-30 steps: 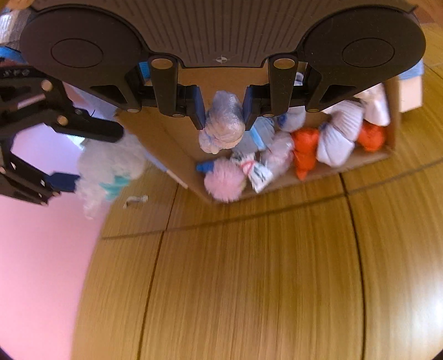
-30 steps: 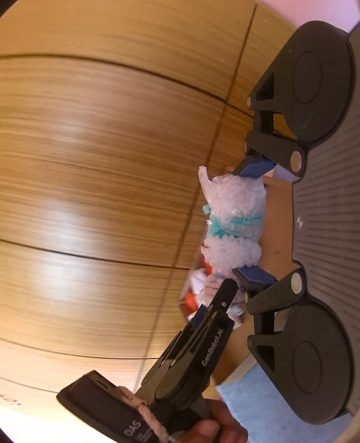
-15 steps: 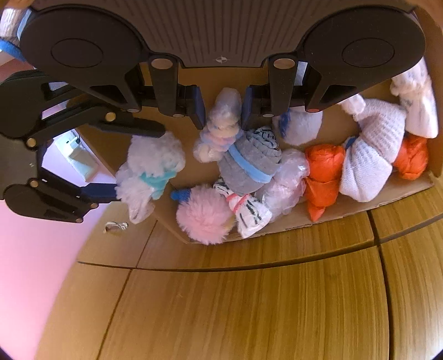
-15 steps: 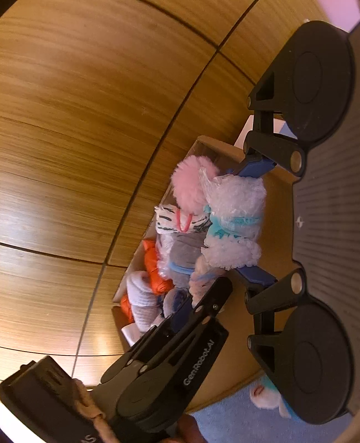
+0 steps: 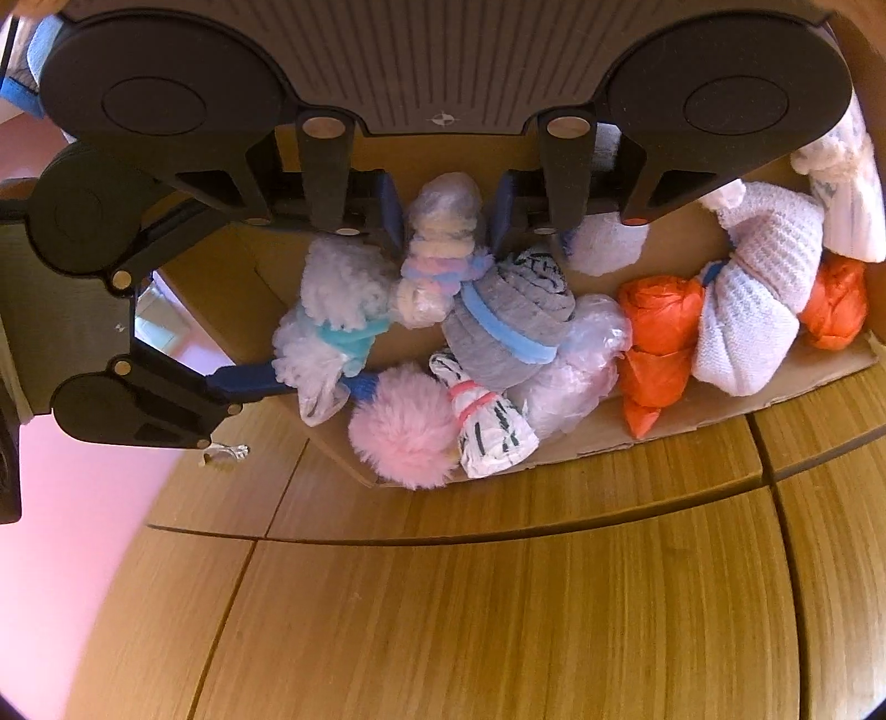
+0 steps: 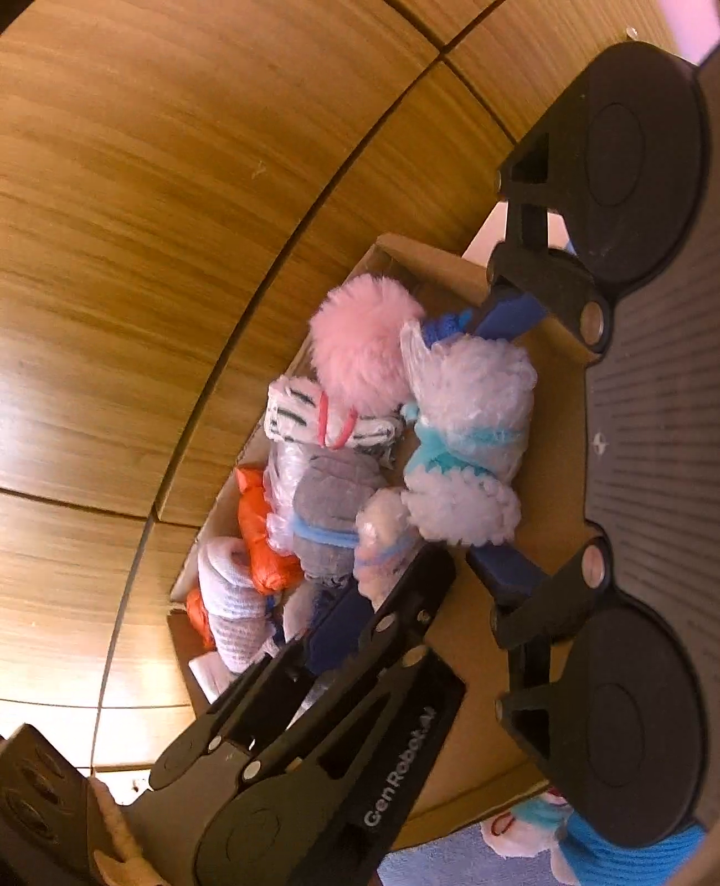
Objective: Organize objects
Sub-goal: 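Carry both held bundles over the box and lower them inside, then open both tools to release the bundles and lift out of the box, then move both tools back over the remaining bundles on the table, then grasp the blue-and-white bundle with the left tool while the right tool grasps the pink-printed green-banded bundle, then carry both held bundles over the box and lower them inside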
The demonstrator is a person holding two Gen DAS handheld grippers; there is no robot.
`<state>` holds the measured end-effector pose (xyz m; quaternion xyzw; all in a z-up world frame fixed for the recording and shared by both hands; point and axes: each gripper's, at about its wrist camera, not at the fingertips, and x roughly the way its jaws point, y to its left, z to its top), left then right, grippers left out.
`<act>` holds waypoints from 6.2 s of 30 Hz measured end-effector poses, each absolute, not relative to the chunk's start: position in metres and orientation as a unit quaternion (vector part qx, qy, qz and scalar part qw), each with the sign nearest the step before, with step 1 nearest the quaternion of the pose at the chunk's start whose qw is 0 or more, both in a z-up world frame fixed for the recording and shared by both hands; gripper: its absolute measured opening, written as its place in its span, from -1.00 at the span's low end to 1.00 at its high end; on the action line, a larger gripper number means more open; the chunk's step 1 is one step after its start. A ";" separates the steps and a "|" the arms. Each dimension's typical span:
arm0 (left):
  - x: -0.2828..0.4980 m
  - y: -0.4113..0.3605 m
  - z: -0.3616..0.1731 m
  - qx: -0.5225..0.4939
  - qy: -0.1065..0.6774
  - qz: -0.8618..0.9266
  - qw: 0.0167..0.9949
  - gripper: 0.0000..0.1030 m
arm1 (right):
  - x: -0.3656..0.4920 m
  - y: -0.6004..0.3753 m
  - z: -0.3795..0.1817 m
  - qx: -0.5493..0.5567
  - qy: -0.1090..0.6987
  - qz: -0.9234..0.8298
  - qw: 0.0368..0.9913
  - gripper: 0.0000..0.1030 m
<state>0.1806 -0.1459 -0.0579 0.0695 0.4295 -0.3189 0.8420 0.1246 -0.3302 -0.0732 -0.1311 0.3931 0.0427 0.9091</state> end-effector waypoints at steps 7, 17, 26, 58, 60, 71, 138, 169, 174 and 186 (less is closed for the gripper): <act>0.175 -0.146 -0.054 0.063 0.426 -0.316 0.846 0.33 | 0.122 -0.324 -0.067 -0.143 0.393 0.035 0.908 0.87; 0.166 -0.142 -0.044 0.053 0.421 -0.310 0.851 0.46 | 0.116 -0.317 -0.057 -0.157 0.398 0.025 0.904 0.89; 0.157 -0.139 -0.032 0.049 0.410 -0.311 0.856 0.47 | 0.109 -0.312 -0.044 -0.154 0.393 0.016 0.906 0.90; 0.088 -0.101 0.019 0.041 0.370 -0.262 0.890 0.77 | 0.050 -0.271 0.004 -0.086 0.361 -0.041 0.928 0.98; 0.083 -0.099 0.020 0.042 0.367 -0.262 0.892 0.79 | 0.043 -0.270 0.005 -0.072 0.356 -0.048 0.931 0.98; 0.049 -0.080 0.015 0.062 0.342 -0.255 0.902 0.82 | -0.016 -0.264 0.003 0.002 0.305 -0.089 0.948 0.98; -0.009 -0.134 -0.066 0.325 0.223 -0.423 0.816 0.10 | -0.091 -0.274 -0.093 0.099 0.256 -0.157 0.949 0.20; -0.004 -0.015 -0.009 0.144 0.256 -0.321 0.901 0.09 | -0.072 -0.250 -0.055 0.054 0.237 -0.116 0.963 0.20; 0.039 -0.005 0.018 0.135 0.264 -0.300 0.907 0.09 | -0.036 -0.254 -0.018 0.027 0.218 -0.063 0.973 0.20; 0.113 0.002 0.011 0.149 0.322 -0.295 0.887 0.10 | 0.075 -0.235 -0.009 -0.044 0.271 0.037 0.961 0.20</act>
